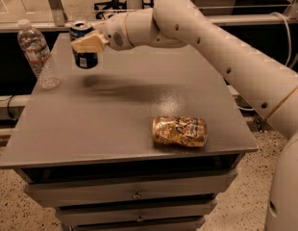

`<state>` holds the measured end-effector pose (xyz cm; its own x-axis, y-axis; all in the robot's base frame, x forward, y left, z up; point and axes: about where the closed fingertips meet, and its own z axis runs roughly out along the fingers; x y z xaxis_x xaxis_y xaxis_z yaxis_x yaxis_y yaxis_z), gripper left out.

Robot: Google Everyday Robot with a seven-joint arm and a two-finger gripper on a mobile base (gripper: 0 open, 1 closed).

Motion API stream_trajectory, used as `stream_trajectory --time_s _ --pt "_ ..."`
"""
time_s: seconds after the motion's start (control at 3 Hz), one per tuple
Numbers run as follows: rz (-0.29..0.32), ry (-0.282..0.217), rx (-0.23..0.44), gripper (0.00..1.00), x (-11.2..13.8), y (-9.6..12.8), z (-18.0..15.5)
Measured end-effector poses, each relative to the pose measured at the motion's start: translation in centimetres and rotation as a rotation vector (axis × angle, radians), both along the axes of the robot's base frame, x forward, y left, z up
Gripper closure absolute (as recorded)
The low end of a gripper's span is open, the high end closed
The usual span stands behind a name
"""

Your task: Move pepsi can near water bottle

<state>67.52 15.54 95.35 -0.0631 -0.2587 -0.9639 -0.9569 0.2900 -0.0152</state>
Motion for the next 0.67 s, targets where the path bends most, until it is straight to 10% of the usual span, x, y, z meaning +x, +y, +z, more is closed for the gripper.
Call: stream_trajectory --time_s 0.67 --pt "0.071 0.007 -0.006 0.98 -1.5 3.4 -2.0"
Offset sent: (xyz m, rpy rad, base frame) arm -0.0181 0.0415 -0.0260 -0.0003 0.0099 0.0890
